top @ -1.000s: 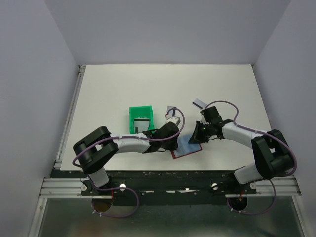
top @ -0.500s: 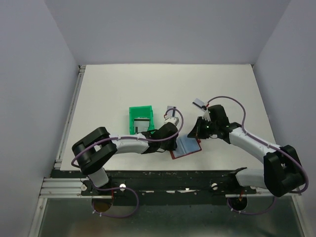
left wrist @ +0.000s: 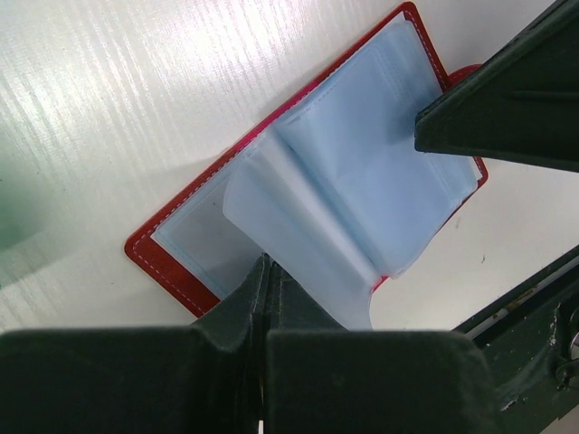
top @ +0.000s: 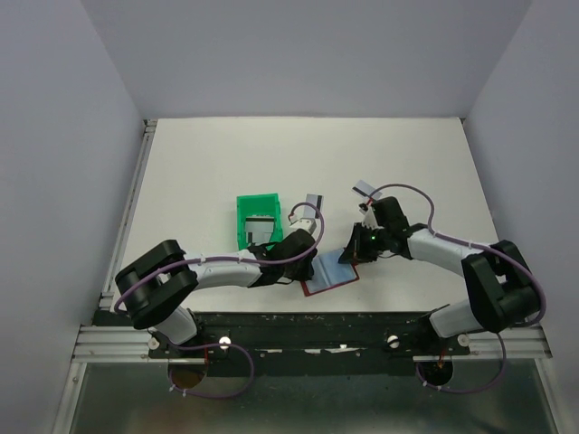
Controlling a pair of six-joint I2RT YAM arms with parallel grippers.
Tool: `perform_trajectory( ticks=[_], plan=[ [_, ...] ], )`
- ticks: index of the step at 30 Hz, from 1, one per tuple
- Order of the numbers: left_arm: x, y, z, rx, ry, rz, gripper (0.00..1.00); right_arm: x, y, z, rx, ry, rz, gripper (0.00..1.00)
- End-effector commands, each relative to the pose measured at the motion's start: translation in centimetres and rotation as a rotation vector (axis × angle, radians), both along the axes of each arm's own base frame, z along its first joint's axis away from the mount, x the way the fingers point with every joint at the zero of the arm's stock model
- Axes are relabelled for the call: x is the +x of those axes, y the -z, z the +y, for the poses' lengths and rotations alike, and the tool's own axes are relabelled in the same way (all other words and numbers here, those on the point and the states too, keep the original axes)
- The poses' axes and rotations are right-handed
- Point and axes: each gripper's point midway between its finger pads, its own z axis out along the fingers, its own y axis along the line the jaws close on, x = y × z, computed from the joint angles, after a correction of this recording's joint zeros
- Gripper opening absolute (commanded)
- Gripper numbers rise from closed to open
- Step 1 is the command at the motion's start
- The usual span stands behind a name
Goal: Put the credit cards into the card holder
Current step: Insert the credit card into the card holder.
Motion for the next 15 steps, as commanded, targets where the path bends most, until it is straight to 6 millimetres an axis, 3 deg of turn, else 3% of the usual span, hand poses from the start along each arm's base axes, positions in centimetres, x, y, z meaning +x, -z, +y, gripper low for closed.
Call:
perform_trajectory(
  ticks=[1,4,7,11,15],
  plan=[
    [-1.1,2.2,2.7,0.109,-0.026,0.037,0.01,-0.3,0.7,0.4,-0.004,-0.039,0.016,0.07],
    [-1.0,2.4,2.6,0.108,-0.025,0.041,0.01,-0.3,1.7,-0.1,-0.059,-0.022,0.041,0.06],
    [-1.0,2.4,2.5,0.109,-0.025,0.041,0.01,-0.2,2.5,-2.2,-0.187,0.047,0.05,0.04],
    [-0.6,1.8,2.5,0.117,-0.024,0.02,0.01,0.2,2.3,-4.7,-0.317,0.15,0.038,0.0],
    [-0.2,0.4,3.4,0.137,-0.049,-0.01,0.01,0.0,1.7,-5.8,-0.353,0.215,0.039,0.0]
  ],
)
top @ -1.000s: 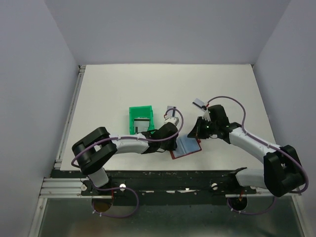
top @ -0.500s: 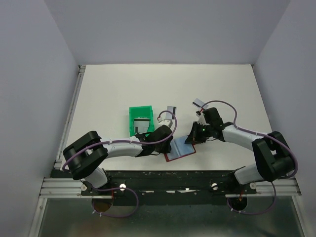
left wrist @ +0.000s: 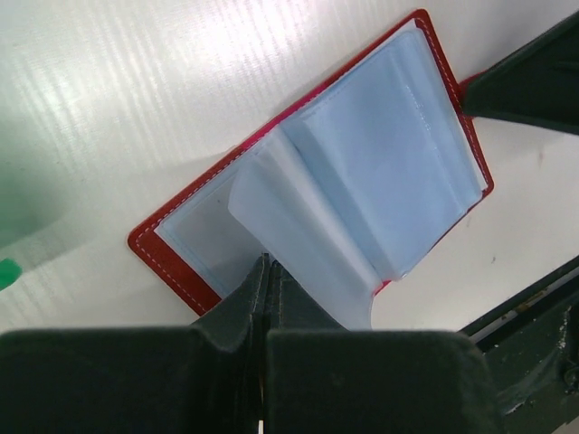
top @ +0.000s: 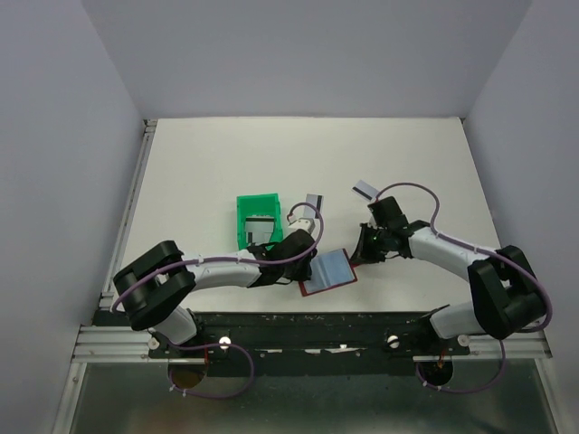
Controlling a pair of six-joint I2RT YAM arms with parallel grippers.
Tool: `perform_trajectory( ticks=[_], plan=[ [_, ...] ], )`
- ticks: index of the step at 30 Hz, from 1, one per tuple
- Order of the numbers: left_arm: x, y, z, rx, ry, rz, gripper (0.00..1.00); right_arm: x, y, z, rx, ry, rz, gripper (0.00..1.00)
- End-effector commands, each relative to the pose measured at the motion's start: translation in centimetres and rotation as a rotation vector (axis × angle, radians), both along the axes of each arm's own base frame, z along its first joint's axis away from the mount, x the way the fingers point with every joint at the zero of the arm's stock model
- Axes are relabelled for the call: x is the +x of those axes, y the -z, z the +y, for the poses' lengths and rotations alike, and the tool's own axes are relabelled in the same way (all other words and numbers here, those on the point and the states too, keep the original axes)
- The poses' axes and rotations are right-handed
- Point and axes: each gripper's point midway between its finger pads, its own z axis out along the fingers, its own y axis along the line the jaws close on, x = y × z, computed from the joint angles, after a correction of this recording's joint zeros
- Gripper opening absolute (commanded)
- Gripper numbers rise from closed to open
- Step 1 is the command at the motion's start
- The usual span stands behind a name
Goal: Put the credit cards into the card holder
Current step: Insert the credit card into the card holder, then move the storage box to the center of the board.
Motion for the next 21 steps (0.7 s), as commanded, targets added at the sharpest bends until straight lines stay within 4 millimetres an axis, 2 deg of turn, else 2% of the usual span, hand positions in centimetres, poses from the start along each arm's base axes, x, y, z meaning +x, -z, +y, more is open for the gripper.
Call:
perform_trajectory(
  ticks=[1,6,10,13,16,21],
  plan=[
    [-0.2,0.1,3.4,0.129,-0.042,-0.017,0.01,-0.5,0.1,-3.2,-0.145,0.117,0.011,0.0],
    [0.0,-1.8,5.4,0.151,-0.09,-0.059,0.01,-0.7,-1.0,-3.5,-0.128,0.151,-0.029,0.0],
    [-0.2,-2.8,6.3,0.14,-0.105,-0.081,0.02,0.1,-3.3,-1.6,0.002,0.092,-0.138,0.0],
    [-0.7,-2.1,6.9,0.153,-0.114,-0.064,0.02,0.6,-4.9,-0.2,0.081,0.058,-0.18,0.0],
    [-1.4,-0.4,7.5,0.177,-0.126,-0.016,0.02,0.8,-5.4,-0.1,0.081,0.056,-0.186,0.0],
    [-2.4,2.0,7.3,0.172,-0.133,0.049,0.01,0.9,-5.5,-0.6,0.065,0.079,-0.197,0.01]
  ],
)
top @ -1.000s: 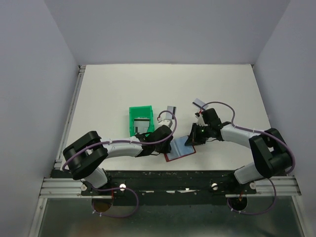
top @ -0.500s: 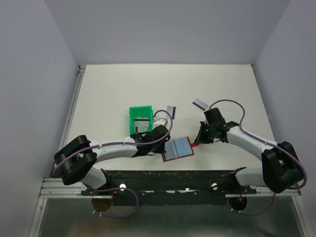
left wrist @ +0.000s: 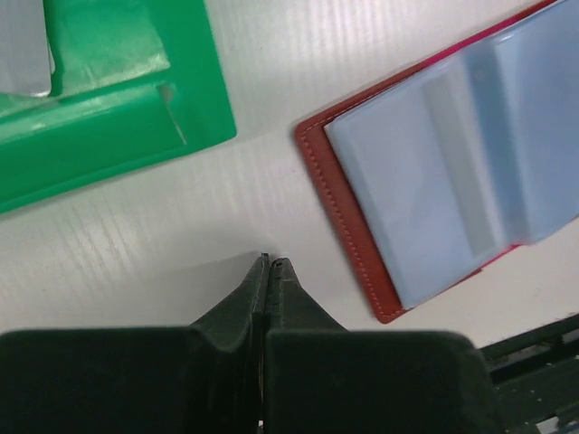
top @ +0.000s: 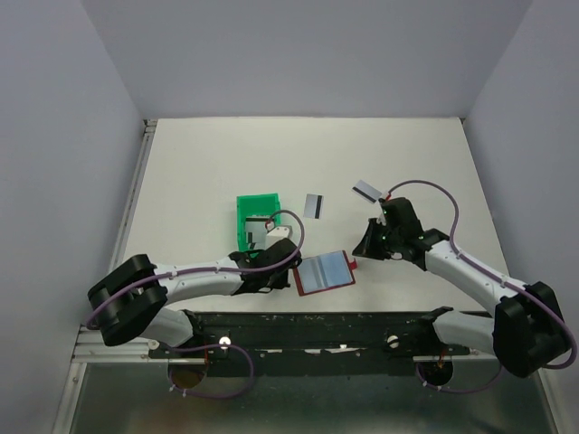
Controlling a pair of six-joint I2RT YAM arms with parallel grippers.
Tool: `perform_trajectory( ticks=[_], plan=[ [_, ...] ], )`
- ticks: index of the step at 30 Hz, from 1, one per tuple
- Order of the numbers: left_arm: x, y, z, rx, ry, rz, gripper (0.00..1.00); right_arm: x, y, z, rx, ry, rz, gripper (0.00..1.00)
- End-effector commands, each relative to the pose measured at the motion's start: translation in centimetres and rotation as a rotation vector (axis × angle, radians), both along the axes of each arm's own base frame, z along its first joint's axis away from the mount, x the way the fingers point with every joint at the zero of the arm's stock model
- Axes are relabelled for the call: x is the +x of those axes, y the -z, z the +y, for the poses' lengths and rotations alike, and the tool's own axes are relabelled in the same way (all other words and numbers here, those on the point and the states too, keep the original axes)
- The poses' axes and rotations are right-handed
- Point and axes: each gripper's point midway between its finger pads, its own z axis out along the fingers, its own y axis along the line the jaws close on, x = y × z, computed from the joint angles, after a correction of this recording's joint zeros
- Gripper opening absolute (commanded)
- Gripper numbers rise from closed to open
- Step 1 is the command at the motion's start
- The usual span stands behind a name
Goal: Put the credit cards into the card holder
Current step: Move the storage box to the center of the board.
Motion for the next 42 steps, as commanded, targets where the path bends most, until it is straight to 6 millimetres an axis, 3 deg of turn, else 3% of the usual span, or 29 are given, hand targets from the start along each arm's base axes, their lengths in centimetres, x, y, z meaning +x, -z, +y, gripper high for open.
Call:
perform_trajectory(
  ticks=[1,12,16,20,25,27,29,33,42],
  plan=[
    [-1.1,2.3,0.5,0.021,-0.027,0.064,0.01,0.5,-1.1,0.1,0.016,0.008,-0.042,0.01],
    [0.0,4.4,-2.1,0.016,-0.002,0.083,0.01,2.4,-3.0,0.0,-0.015,0.033,-0.075,0.13],
    [0.9,3.9,-1.3,0.028,-0.028,0.056,0.02,3.1,-3.8,0.2,-0.022,0.037,-0.088,0.14],
    [2.7,1.5,-0.5,-0.024,-0.037,-0.025,0.07,3.6,-4.3,0.3,-0.024,0.036,-0.103,0.16],
    [6.4,-4.7,-3.2,-0.145,0.061,-0.192,0.19,3.7,-4.1,0.2,-0.029,0.041,-0.1,0.21],
    [8.1,-5.7,-3.9,-0.14,0.075,-0.214,0.2,3.8,-4.1,0.2,-0.029,0.04,-0.102,0.21],
    [10.0,-5.9,-3.9,-0.122,0.054,-0.209,0.2,3.7,-4.1,0.2,-0.031,0.041,-0.102,0.22],
    [13.0,-4.3,-3.4,-0.092,0.01,-0.149,0.18,3.7,-4.2,-0.1,-0.042,0.044,-0.107,0.25],
    [15.1,-2.2,-0.7,0.13,-0.029,-0.099,0.15,3.9,-4.0,-0.9,-0.094,0.046,-0.118,0.28]
  ],
)
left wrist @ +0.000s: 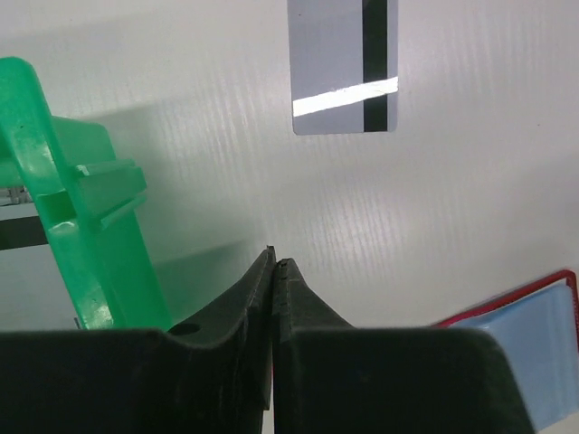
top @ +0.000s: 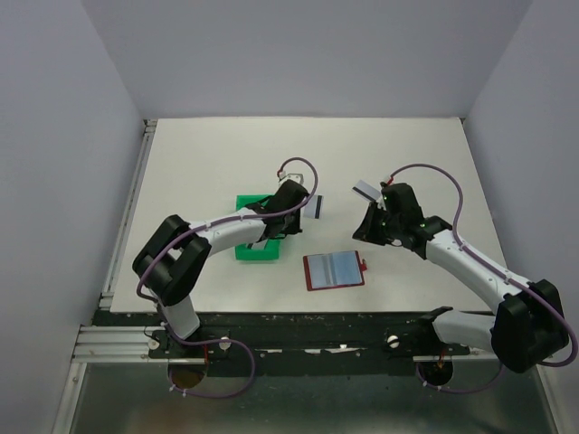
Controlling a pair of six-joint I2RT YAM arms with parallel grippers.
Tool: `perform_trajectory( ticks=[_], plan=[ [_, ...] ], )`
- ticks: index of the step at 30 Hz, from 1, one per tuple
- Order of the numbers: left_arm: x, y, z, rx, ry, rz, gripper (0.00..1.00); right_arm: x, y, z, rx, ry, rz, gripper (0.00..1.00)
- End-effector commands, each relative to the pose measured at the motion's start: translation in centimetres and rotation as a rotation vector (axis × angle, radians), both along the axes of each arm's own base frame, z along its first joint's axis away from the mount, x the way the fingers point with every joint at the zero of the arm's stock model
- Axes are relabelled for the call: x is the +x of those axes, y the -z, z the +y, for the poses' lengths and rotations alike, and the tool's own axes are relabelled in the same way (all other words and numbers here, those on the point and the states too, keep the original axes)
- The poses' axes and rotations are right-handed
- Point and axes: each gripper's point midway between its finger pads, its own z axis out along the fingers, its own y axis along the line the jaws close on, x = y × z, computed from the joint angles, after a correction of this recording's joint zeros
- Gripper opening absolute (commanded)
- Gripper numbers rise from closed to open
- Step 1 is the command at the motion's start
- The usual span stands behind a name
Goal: Put the credit cards into the card holder
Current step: Move the storage box to the center of the board.
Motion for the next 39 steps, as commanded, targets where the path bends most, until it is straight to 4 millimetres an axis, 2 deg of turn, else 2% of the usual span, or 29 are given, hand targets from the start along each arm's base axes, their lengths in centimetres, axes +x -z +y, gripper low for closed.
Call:
perform_trajectory(
  ticks=[1,5,13,17,20,25,28,29,35,39],
  plan=[
    [0.2,0.7,2.4,0.161,-0.005,0.028,0.15,0.8,-0.5,-0.7,-0.044,0.014,-0.027,0.28],
    [0.5,0.8,4.7,0.185,-0.058,0.04,0.14,1.2,-0.3,-0.4,-0.046,0.007,-0.021,0.28],
    [2.4,0.3,10.0,0.182,-0.208,0.045,0.14,2.5,-0.3,0.4,-0.041,-0.013,-0.028,0.29],
    [3.0,0.0,11.7,0.175,-0.264,0.039,0.15,4.0,-0.9,1.1,-0.049,-0.035,-0.052,0.38],
    [3.2,-1.1,11.0,0.104,-0.243,-0.002,0.17,6.6,-2.0,2.3,-0.058,-0.072,-0.08,0.44],
    [2.9,-3.8,8.3,-0.078,-0.185,-0.084,0.28,11.0,-2.3,5.2,-0.067,-0.155,-0.055,0.45],
    [2.3,-4.4,7.7,-0.105,-0.169,-0.093,0.31,13.7,-1.9,6.7,-0.076,-0.181,-0.033,0.45],
    [2.1,-4.4,7.5,-0.108,-0.164,-0.093,0.32,14.8,-2.4,7.2,-0.075,-0.182,-0.038,0.45],
    [0.8,-4.5,6.8,-0.129,-0.148,-0.083,0.31,17.9,0.1,8.9,-0.116,-0.205,0.054,0.45],
    [0.2,-4.7,6.4,-0.157,-0.137,-0.081,0.31,18.8,0.7,10.2,-0.091,-0.23,0.085,0.45]
  ],
)
